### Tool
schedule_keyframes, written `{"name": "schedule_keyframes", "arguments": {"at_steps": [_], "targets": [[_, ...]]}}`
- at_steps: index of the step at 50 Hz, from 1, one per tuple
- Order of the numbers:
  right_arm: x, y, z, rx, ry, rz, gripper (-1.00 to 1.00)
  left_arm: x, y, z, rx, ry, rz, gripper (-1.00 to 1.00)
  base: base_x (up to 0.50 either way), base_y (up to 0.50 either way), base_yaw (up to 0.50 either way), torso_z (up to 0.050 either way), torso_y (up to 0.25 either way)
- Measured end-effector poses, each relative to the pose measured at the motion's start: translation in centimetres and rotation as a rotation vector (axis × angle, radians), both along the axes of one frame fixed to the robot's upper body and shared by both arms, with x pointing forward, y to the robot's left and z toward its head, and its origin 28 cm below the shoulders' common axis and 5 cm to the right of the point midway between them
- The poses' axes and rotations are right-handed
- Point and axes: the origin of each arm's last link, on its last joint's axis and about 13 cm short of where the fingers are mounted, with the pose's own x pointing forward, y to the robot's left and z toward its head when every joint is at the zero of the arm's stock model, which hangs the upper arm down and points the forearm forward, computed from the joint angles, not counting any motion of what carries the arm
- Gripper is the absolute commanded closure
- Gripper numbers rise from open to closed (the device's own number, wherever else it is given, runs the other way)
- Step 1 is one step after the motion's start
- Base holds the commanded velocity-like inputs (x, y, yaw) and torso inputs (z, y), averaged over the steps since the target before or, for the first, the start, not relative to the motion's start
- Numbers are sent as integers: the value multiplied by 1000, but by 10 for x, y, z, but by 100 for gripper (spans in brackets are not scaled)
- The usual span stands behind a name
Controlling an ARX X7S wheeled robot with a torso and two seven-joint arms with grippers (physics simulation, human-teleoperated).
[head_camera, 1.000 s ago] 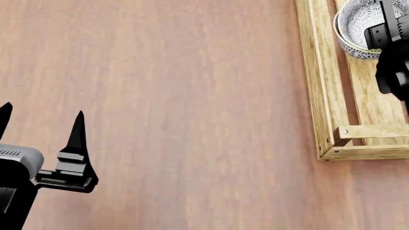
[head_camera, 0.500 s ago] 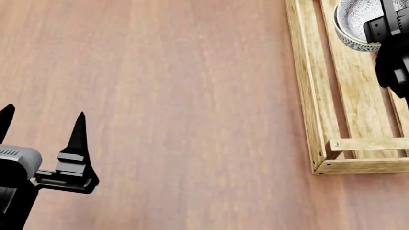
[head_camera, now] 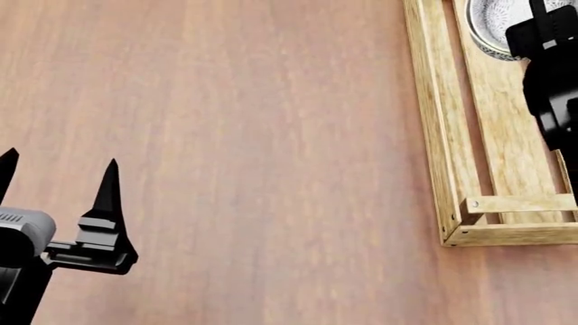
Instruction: Stack the right bowl on the left bowl and place them in the tray.
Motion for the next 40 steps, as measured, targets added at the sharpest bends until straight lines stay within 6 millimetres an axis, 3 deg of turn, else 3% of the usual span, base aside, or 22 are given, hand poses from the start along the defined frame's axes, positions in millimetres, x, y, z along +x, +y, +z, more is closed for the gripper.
{"name": "schedule_keyframes", "arguments": {"at_steps": [8,15,34,35,40], "targets": [[1,0,-8,-10,19,-14,100,0,0,-1,1,0,3,-100,0,0,0,0,-10],[1,0,-11,-14,24,-21,100,0,0,-2,15,1,11,-100,0,0,0,0,-248],[1,1,-14,-18,43,-32,100,0,1,-2,17,-3,13,-100,0,0,0,0,0],[1,1,-14,-17,43,-33,-100,0,1,-2,17,-3,13,-100,0,0,0,0,0],[1,-1,-12,-16,39,-43,-100,0,1,-2,16,-4,12,-100,0,0,0,0,0]]}}
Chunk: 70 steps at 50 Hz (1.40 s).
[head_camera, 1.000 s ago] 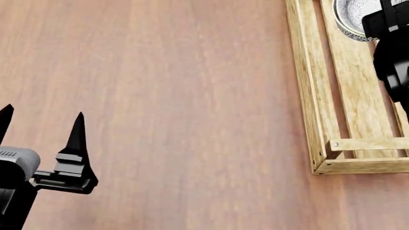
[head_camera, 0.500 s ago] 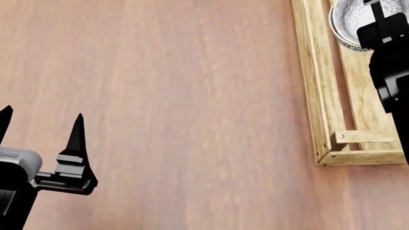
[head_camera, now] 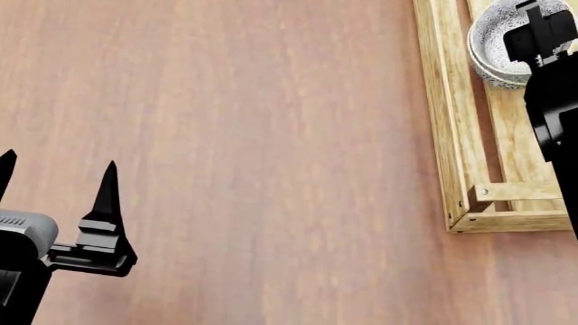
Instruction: Stack the right bowl on the left bowl and place them in the tray.
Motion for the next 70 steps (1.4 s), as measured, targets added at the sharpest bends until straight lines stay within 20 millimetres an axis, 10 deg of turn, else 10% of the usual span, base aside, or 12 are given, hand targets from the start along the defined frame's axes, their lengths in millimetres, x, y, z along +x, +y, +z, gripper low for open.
{"name": "schedule_keyframes", "arguments": {"at_steps": [54,70], "targets": [[5,18,83,-452,-250,-108,-100,-2,2,5,-33,-12,9,-100,0,0,0,0,0],[-18,57,61,-726,-321,20,-100,-1,2,6,-36,-17,13,-100,0,0,0,0,0]]}}
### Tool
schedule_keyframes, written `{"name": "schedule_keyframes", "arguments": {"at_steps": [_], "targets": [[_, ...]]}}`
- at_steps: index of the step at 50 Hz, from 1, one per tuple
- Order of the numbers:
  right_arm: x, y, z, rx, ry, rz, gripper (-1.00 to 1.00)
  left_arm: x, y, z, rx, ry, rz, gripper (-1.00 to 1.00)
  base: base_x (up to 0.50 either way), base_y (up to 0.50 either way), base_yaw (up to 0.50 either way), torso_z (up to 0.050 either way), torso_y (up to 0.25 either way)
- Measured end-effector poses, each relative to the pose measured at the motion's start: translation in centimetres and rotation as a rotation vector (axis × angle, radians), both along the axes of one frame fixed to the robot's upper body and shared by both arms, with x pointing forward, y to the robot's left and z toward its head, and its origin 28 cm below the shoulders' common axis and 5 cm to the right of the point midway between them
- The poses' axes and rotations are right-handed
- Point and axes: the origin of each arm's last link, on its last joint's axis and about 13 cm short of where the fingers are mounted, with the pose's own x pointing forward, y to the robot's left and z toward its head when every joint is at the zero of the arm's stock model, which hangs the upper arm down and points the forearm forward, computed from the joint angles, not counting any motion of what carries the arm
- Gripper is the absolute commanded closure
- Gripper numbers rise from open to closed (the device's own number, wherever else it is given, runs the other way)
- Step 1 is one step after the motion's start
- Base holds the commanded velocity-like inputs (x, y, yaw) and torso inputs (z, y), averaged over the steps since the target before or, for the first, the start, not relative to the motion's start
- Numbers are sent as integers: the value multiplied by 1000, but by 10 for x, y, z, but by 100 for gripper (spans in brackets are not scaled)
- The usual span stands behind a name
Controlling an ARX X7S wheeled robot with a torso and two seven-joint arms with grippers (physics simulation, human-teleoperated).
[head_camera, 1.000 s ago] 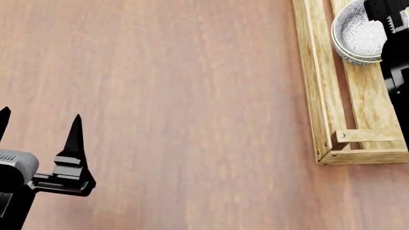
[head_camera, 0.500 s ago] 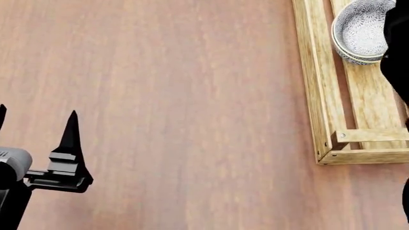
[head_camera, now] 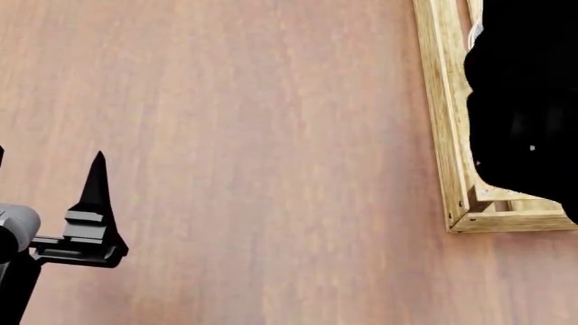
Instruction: Stack the right bowl on the left bowl and place them in the tray.
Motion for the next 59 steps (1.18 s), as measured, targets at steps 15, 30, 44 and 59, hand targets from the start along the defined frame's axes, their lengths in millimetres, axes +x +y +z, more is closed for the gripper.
{"name": "schedule_keyframes", "arguments": {"at_steps": [15,30,44,59], "targets": [[-55,26,-63,-159,-8,103,-100,0,0,1,4,-10,5,-100,0,0,0,0,0],[-110,44,-116,-274,-80,165,-100,-1,0,2,10,-25,12,-100,0,0,0,0,0],[-142,49,-148,-332,-129,178,-100,-1,0,1,16,-35,20,-100,0,0,0,0,0],[-159,52,-162,-381,-167,151,-100,-1,-1,-1,19,-41,29,-100,0,0,0,0,0]]}}
